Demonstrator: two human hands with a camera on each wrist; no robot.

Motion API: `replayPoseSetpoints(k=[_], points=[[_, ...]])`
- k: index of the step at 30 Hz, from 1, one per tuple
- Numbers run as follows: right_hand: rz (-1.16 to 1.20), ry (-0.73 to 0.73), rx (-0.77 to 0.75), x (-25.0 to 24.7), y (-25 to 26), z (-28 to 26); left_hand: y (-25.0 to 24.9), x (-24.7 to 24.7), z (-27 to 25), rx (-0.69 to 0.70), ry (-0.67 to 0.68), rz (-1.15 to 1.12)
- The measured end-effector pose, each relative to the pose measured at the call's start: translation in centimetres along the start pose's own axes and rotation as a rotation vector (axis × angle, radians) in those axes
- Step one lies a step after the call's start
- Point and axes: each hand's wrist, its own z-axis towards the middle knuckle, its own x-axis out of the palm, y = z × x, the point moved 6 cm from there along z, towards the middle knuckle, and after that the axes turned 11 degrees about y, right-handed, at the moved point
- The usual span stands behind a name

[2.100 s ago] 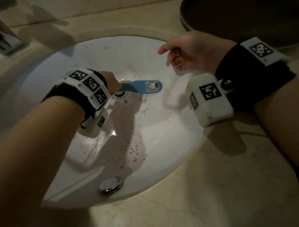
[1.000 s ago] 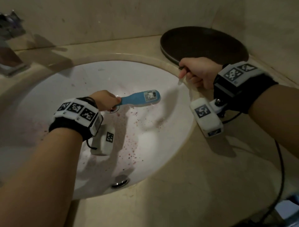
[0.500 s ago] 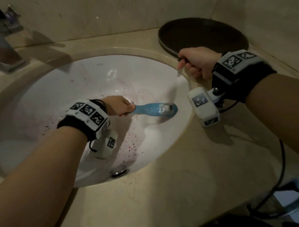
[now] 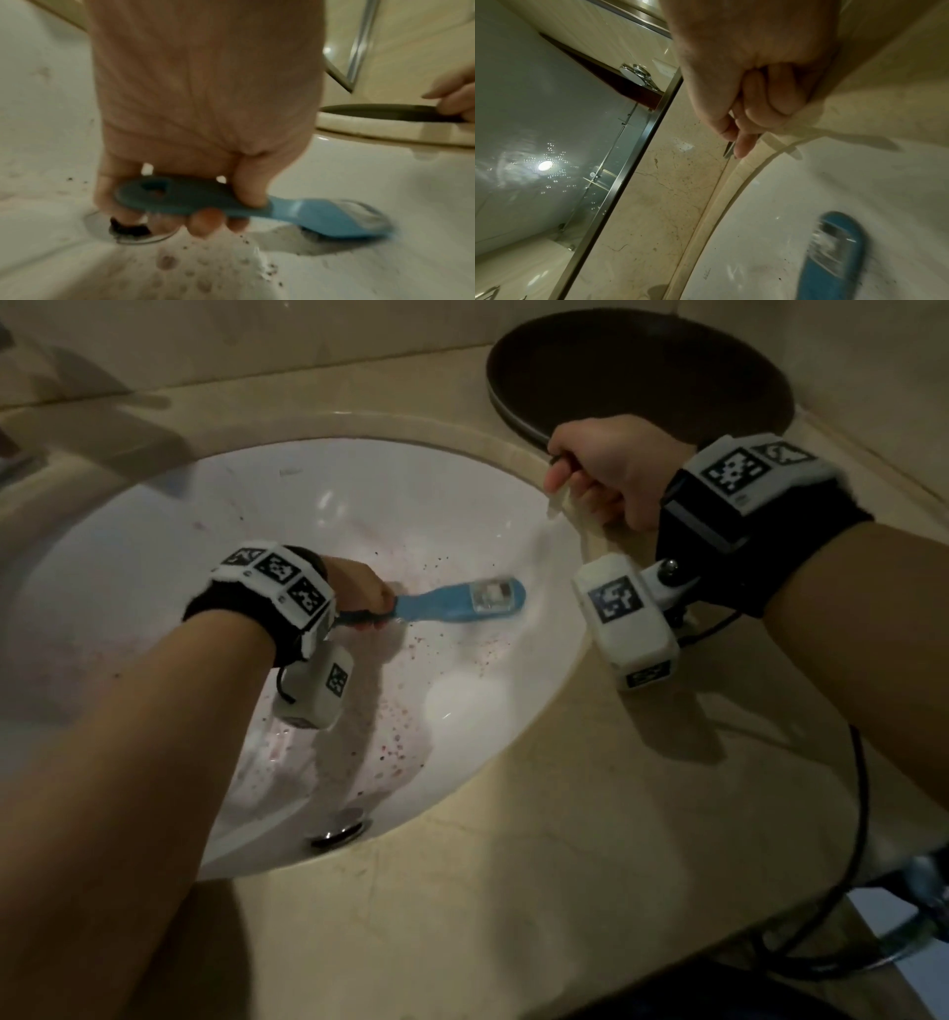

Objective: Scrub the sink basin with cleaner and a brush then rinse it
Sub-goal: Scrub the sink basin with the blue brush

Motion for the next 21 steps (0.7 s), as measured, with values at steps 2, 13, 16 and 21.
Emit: replayPoseSetpoints(k=[2,13,16,21], points=[[-0.005,-0.007,-0.004,0.1,0.1,-0.1,0.2,-1.4,-0.3,0.006,-0.14,0.086],[-0.004,-0.008,-0.018,0.1,0.2,-0.2,-1.1,-2.0,-0.8,0.093,-0.235,0.359],[-0.021,-0.017,-0.014,0.1,0.3,-0.3,0.7,-3.1,-1.0,-0.011,-0.335,0.397],[-0.015,-0.01,-0.024,0.1,0.3,-0.2,-0.2,-1.2,-0.6,0.222,-0.157,0.265]])
